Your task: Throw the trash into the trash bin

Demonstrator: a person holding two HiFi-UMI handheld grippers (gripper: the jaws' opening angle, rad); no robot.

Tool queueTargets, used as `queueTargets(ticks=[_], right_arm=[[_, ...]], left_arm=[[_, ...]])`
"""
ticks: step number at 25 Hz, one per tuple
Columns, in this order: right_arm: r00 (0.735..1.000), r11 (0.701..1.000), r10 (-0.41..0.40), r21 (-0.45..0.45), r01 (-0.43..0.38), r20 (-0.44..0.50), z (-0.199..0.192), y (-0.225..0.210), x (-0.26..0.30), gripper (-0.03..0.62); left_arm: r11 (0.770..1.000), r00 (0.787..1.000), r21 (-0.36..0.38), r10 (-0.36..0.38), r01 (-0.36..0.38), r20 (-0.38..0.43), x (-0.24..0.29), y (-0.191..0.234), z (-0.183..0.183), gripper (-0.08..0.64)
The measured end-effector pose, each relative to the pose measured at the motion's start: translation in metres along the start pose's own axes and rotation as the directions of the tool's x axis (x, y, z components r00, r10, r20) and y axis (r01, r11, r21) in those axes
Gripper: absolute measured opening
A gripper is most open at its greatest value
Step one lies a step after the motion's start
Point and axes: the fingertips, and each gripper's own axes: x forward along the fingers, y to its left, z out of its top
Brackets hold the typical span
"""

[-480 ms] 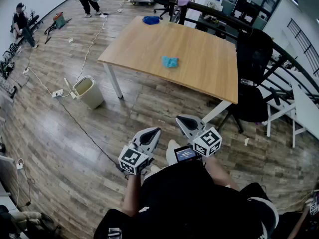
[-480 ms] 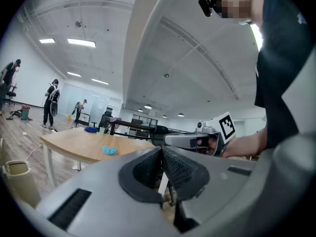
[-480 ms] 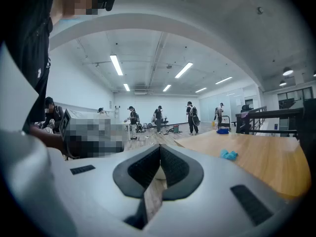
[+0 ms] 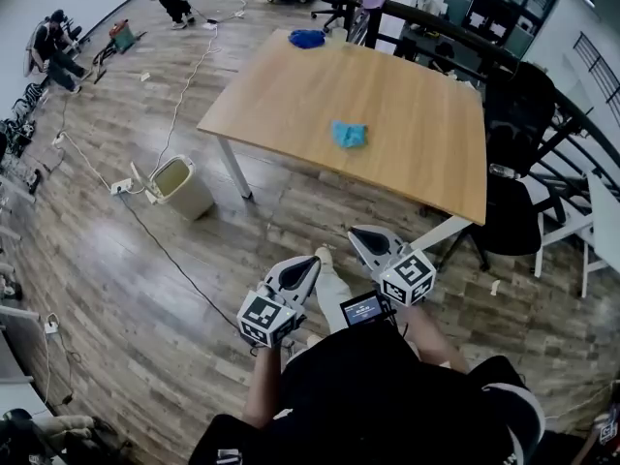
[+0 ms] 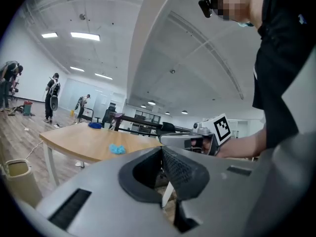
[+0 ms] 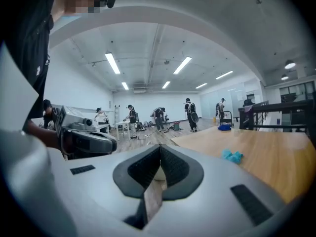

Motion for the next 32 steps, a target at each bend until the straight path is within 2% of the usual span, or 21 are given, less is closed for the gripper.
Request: queueTargets(ticks=[3, 5, 8, 14, 16, 19, 23, 26, 29, 32], right_arm=[[1.000, 0.998, -0.017, 0.063, 0.015, 0.025, 0.006, -0.037, 0.047, -0.002], [1.000, 0.998, -0.014, 0.054, 0.012, 0.027, 0.010, -0.063, 0.074, -0.002], [1.000, 0.998, -0.017, 0.057, 0.015, 0.025, 0.014, -0.107, 0.110, -0.002], [0.994, 0.974, -0.103, 0.204, 0.094, 0.035, 0.038, -0.217, 0.150, -0.002], [0.991, 0.974, -0.132, 0.189, 0.126, 0.023, 0.044, -0.251, 0.159, -0.002], [0.991, 0.978, -0.134, 0.160, 0.132, 0.004, 0.047, -0.285, 0.167, -0.002], [0.989, 0.976, -0.148, 0.158, 0.148, -0.009, 0.054, -0.305, 0.173, -0.002], [0.984, 0.978, -0.173, 0.109, 0.177, -0.044, 0.059, -0.315, 0.178, -0.002], [0.972, 0.975, -0.217, 0.033, 0.221, -0.093, 0.055, -0.331, 0.176, -0.002], [0.948, 0.960, -0.276, 0.001, 0.280, -0.157, 0.031, -0.352, 0.167, -0.002]], left_arm=[[0.999, 0.998, -0.007, 0.041, -0.042, -0.038, 0.014, 0.045, 0.006, 0.006], [0.999, 0.997, 0.000, 0.044, -0.044, -0.068, 0.034, 0.073, 0.008, 0.006], [0.999, 0.992, 0.024, 0.039, -0.037, -0.122, 0.071, 0.117, 0.018, 0.006], [0.999, 0.992, 0.050, -0.009, 0.016, -0.128, 0.160, 0.172, 0.071, 0.006], [0.998, 0.992, 0.061, -0.023, 0.032, -0.128, 0.188, 0.184, 0.083, 0.006], [0.998, 0.994, 0.050, -0.028, 0.033, -0.108, 0.216, 0.198, 0.091, 0.006], [0.999, 0.993, 0.000, -0.039, 0.039, -0.113, 0.233, 0.217, 0.094, 0.006], [0.997, 0.990, -0.028, -0.072, 0.069, -0.125, 0.250, 0.232, 0.102, 0.006], [0.993, 0.985, -0.032, -0.113, 0.110, -0.130, 0.276, 0.244, 0.112, 0.006], [0.985, 0.977, -0.042, -0.169, 0.165, -0.132, 0.298, 0.245, 0.111, 0.006]])
